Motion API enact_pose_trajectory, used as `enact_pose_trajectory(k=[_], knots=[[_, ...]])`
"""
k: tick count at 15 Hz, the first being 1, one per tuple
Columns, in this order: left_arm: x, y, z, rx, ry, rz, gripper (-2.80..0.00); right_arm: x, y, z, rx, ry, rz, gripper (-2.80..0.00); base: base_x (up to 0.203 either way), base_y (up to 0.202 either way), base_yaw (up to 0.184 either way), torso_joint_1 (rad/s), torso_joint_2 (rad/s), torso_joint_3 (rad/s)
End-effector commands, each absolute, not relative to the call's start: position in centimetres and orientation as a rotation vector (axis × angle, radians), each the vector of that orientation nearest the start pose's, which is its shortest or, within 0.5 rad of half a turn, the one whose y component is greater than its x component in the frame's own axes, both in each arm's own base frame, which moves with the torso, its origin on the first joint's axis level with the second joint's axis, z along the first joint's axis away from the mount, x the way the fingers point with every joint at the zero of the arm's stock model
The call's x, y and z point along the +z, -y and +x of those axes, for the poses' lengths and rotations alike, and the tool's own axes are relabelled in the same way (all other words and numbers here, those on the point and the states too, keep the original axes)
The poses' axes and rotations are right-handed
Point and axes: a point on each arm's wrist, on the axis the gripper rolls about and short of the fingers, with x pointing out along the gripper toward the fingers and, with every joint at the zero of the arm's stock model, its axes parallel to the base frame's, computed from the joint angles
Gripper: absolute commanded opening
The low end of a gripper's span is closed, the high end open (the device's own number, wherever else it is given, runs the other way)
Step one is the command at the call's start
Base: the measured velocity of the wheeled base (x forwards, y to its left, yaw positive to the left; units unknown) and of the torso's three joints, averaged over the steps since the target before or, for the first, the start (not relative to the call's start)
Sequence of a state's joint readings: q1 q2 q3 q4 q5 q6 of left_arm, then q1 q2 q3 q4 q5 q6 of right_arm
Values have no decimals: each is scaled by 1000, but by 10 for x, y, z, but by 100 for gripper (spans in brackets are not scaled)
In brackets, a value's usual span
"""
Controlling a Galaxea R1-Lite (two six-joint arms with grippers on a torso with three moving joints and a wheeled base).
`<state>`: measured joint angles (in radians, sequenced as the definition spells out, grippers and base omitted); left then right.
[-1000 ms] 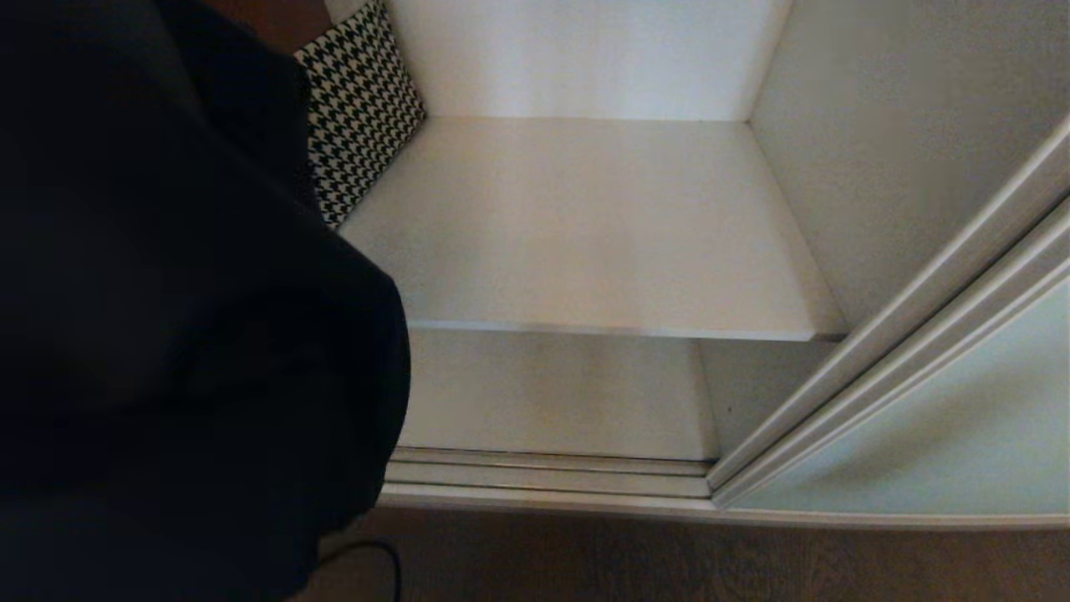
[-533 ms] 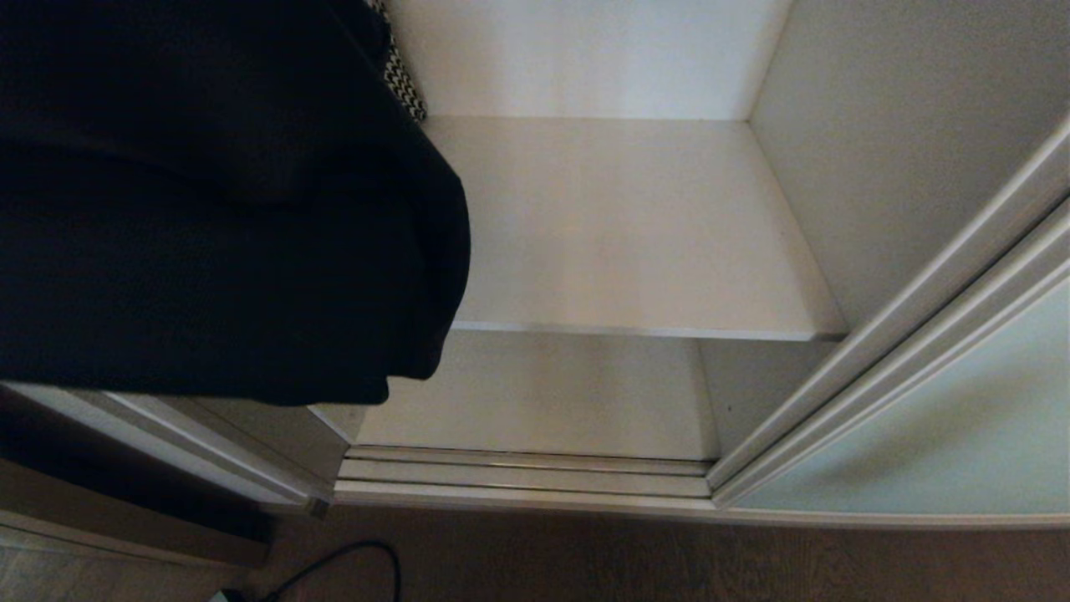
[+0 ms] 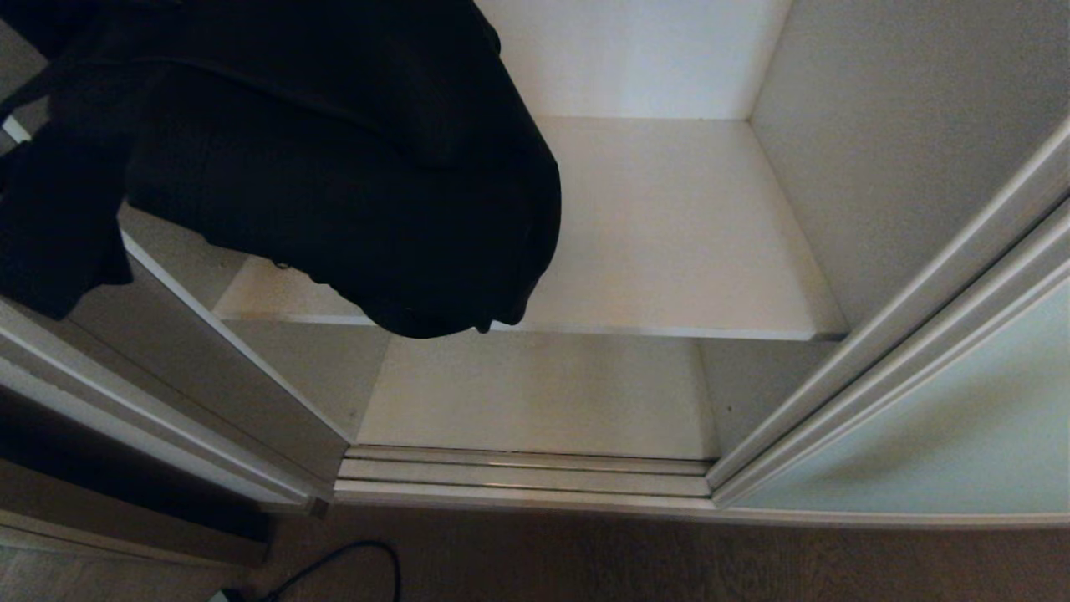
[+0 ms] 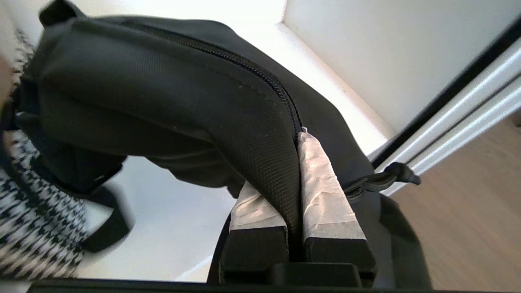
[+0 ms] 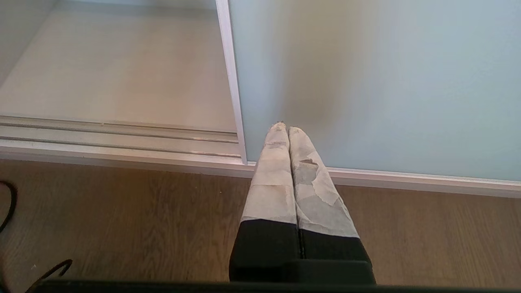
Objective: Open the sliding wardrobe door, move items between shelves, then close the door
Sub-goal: Place the bag on the higher shelf
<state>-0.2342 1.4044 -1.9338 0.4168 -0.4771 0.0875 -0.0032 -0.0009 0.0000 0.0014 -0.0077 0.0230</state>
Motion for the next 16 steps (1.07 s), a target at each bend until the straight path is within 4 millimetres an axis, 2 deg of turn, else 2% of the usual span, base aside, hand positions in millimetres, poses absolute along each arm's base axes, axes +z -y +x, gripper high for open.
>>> enact_pose_trajectory(k=[1,3,6,11,16], knots=[[456,57,188,-682,162,97,-280,75,0,-23,-11,-1,23,-280,0,0,0,0,0,0],[459,61,208,-631,238,92,-280,75,0,-23,-11,-1,23,-280,0,0,0,0,0,0],[453,67,238,-586,266,85,-280,75,0,-23,-11,-1,23,-280,0,0,0,0,0,0],[435,81,283,-598,270,21,-280,75,0,-23,-11,-1,23,-280,0,0,0,0,0,0],[410,97,338,-582,366,13,-280,75,0,-23,-11,0,23,-280,0,0,0,0,0,0]])
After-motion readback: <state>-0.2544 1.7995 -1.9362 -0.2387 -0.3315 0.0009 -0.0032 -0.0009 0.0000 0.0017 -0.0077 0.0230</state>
